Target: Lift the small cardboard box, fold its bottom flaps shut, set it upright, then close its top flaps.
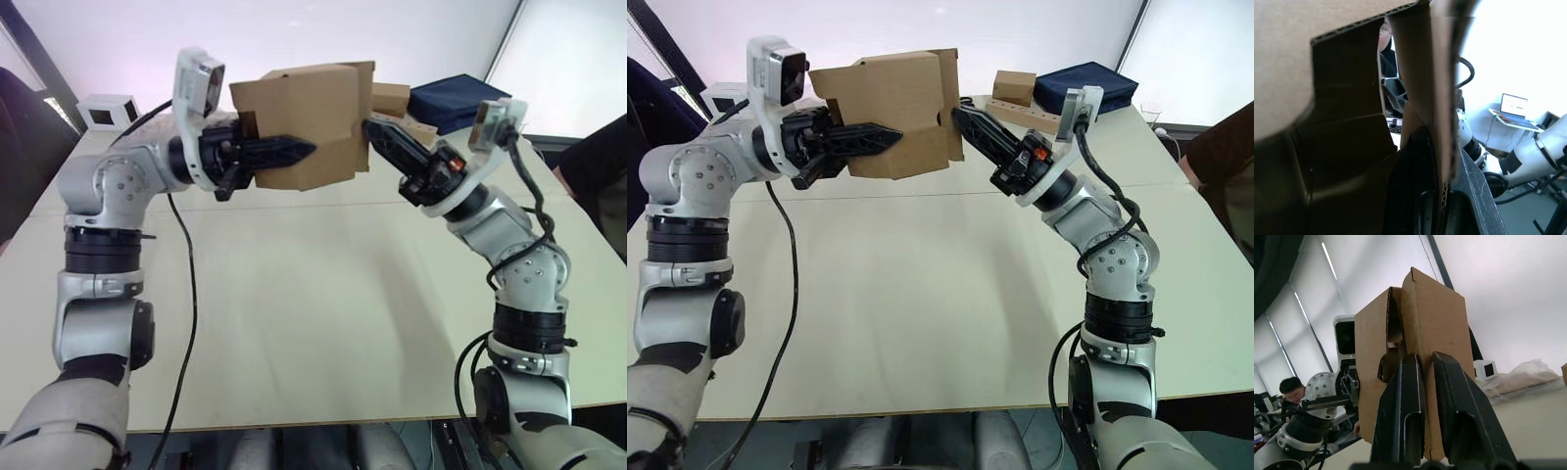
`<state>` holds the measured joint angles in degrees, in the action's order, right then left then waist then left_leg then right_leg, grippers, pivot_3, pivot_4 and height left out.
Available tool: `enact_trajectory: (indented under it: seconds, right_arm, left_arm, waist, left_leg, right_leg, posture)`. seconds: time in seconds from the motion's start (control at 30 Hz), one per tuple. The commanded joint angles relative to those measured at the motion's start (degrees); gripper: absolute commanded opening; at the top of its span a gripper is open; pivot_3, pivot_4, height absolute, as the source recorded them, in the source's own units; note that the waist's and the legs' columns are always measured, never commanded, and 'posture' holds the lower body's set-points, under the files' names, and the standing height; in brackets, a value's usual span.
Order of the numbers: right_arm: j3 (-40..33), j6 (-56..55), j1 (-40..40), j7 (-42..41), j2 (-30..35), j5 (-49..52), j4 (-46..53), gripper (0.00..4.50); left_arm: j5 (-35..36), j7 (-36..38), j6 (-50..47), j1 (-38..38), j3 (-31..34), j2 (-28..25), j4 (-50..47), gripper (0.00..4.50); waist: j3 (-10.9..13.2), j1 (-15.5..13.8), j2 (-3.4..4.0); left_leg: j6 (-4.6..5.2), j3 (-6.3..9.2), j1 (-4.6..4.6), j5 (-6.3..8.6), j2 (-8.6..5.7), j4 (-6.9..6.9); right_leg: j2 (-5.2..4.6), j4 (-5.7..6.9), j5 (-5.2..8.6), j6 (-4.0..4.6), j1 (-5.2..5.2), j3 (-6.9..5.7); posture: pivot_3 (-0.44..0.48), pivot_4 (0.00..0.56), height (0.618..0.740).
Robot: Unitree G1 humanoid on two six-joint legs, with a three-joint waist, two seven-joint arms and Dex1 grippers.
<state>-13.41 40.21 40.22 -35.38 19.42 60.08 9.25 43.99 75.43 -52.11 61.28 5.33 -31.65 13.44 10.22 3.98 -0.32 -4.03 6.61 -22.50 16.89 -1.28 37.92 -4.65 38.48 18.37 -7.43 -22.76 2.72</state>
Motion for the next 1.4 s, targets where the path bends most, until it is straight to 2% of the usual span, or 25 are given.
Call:
enact_trajectory:
  seconds: [0.03,0.13,0.33,0.5,0.83,1.0,1.4]
  right_arm:
    - [-0.45,2.13,0.43,-0.07,-0.47,4.89,3.13,0.43]
    - [-3.56,4.50,-0.04,-0.57,0.59,9.92,1.04,0.43]
    - [-3.67,5.77,0.20,-2.27,3.38,9.80,-0.17,0.43]
    - [-3.44,5.21,0.47,-2.53,3.27,9.08,-1.35,0.43]
    - [-6.96,5.77,0.98,-0.80,2.58,14.26,-3.15,0.43]
    - [-5.91,6.99,0.22,0.03,2.27,17.09,-0.08,0.43]
    - [-2.00,5.27,-0.73,2.27,0.91,14.35,4.20,0.43]
  left_arm:
    - [1.22,1.11,0.52,1.30,0.20,0.00,-1.66,0.00]
    - [3.61,1.67,-1.22,1.86,1.52,-0.21,-2.34,0.00]
    - [4.38,2.24,-1.66,1.21,0.91,-1.08,-3.95,0.00]
    - [5.49,2.29,-2.21,1.07,1.25,-1.05,-4.78,0.00]
    - [7.29,1.56,-3.28,1.34,2.43,-1.02,-5.00,0.00]
    - [6.91,1.24,-2.88,1.56,2.18,-0.90,-4.03,0.00]
    - [6.29,0.93,-2.27,1.91,1.71,-0.12,-3.20,0.00]
  waist:
    - [0.00,0.04,0.00]
    - [0.00,0.04,0.00]
    - [0.00,0.03,0.00]
    - [0.00,0.03,0.00]
    - [0.00,0.02,0.00]
    - [0.00,0.04,0.00]
    - [0.00,0.01,0.00]
  left_leg:
    - [0.00,0.00,0.00,0.00,0.00,0.00]
    - [0.00,0.00,0.00,0.00,0.01,-0.01]
    - [0.01,0.00,0.00,0.00,0.00,0.00]
    - [0.01,0.00,0.00,0.00,0.01,-0.01]
    - [0.01,0.00,0.00,0.00,0.01,0.00]
    - [0.00,0.00,0.00,0.00,0.01,0.00]
    - [0.00,0.01,0.00,0.00,0.01,0.00]
  right_leg:
    - [0.00,0.00,0.00,0.00,0.00,0.00]
    - [0.00,0.00,0.00,0.00,0.00,0.00]
    - [0.01,0.00,0.00,0.00,0.00,0.00]
    - [0.01,-0.01,0.00,0.00,0.00,0.00]
    - [0.01,-0.01,0.00,0.00,0.00,0.00]
    - [0.01,0.00,0.00,0.00,0.00,0.00]
    - [0.00,-0.01,0.00,0.00,0.00,0.00]
  posture:
    - [0.000,0.150,0.740]
    - [0.000,0.150,0.740]
    - [0.000,0.150,0.740]
    - [0.000,0.150,0.740]
    - [0.000,0.150,0.740]
    - [0.000,0.150,0.740]
    - [0.000,0.150,0.740]
